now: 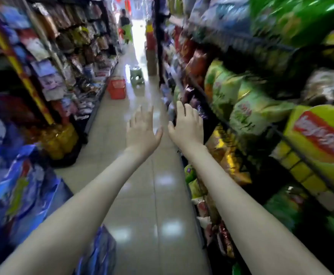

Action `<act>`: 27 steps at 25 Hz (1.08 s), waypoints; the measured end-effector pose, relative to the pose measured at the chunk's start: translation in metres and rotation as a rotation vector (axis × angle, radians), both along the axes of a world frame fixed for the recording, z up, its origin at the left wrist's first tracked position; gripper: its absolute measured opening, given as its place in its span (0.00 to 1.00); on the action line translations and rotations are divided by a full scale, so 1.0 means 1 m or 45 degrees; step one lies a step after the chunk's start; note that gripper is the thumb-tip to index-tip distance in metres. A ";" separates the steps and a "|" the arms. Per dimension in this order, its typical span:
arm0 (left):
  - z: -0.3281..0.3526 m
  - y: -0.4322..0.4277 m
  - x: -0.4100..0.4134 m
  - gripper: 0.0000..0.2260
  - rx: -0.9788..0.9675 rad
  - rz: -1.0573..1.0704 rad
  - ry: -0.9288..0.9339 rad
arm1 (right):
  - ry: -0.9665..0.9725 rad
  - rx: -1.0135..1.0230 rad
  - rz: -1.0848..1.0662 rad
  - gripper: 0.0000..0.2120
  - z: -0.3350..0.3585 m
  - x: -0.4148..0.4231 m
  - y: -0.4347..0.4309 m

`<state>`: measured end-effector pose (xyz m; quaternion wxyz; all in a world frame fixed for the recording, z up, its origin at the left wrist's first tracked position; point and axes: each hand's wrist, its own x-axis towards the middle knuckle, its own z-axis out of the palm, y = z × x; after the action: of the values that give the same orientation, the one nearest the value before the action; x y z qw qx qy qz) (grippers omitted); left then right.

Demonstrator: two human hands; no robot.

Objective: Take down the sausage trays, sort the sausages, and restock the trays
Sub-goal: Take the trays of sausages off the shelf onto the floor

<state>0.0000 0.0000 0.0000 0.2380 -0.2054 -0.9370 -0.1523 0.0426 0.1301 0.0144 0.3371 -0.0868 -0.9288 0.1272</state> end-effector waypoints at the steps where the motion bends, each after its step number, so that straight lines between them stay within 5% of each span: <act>1: -0.010 -0.012 -0.014 0.31 -0.031 0.074 -0.114 | -0.129 -0.029 0.043 0.31 -0.014 -0.020 -0.008; 10: -0.095 -0.100 -0.234 0.29 -0.121 0.284 -0.401 | -0.685 -0.028 0.348 0.30 -0.113 -0.269 -0.067; 27: -0.092 -0.093 -0.788 0.27 -0.271 0.500 -0.549 | -0.806 0.096 0.717 0.30 -0.128 -0.873 -0.042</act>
<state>-0.7878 -0.0928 -0.0919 0.0357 -0.0073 -0.9983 -0.0446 -0.8304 0.0878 -0.1140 -0.0095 0.1480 -0.9779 0.1474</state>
